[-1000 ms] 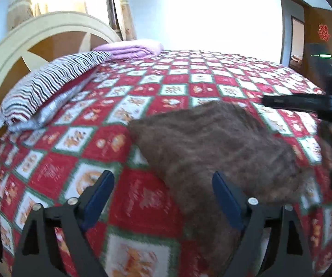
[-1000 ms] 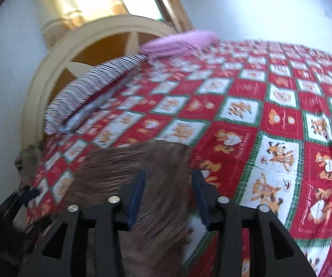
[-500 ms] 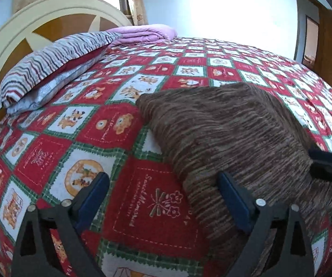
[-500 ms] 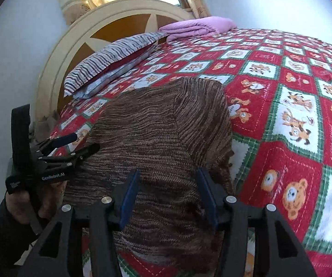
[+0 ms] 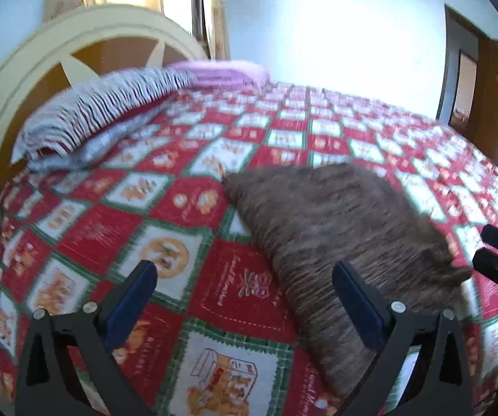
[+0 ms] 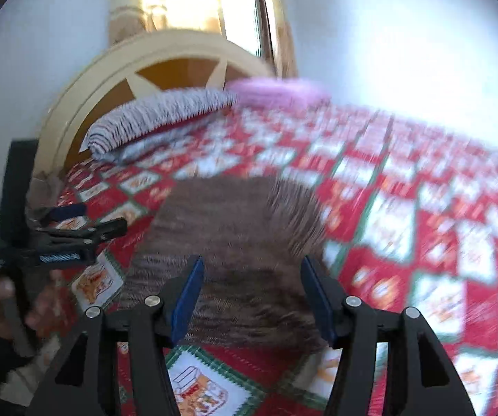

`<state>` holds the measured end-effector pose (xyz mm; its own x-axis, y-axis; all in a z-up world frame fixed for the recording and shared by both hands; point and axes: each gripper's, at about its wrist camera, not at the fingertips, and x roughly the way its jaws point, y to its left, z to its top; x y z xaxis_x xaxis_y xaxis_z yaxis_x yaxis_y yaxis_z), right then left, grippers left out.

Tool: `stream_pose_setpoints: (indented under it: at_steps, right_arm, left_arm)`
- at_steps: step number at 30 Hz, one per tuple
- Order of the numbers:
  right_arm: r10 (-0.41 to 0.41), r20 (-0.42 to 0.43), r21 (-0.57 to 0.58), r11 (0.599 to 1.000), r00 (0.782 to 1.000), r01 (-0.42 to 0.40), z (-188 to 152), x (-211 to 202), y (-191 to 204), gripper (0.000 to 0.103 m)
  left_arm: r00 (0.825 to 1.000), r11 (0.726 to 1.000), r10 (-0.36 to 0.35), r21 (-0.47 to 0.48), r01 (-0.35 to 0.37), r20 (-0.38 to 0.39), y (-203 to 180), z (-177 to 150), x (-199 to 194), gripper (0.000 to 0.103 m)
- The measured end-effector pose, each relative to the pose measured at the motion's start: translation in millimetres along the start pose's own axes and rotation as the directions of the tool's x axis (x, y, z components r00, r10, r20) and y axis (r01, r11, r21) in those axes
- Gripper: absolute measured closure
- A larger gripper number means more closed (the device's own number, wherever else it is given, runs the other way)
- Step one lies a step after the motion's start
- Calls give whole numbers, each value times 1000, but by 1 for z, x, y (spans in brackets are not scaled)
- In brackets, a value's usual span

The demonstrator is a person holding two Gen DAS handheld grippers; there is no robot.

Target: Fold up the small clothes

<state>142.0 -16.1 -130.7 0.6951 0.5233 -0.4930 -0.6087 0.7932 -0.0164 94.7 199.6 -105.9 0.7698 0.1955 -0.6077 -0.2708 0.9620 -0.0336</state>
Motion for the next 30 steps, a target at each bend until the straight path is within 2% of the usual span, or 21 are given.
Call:
stream_pose_setpoints:
  at_steps: [3,11,17,30]
  right_arm:
    - [-58,103,-43,997,993,63,9,-29,13,38]
    - [-54,199,-64,996,979,68,24,-72,29,36]
    - [-55,219,-44,997,974,66,24,-86,29,35]
    - [-59,240,-9,998,969,63,20,-96,23,35]
  left_arm:
    - [999,1000,-13,-12,14,49,0,11,-19,0]
    - [988,1000,-22,8,21,154,-9,27,-62,0]
    - [981,999,-21,33,15,192,-16,29,-78,0]
    - [980,998,-19,70,6,196,-29,25,-83,0]
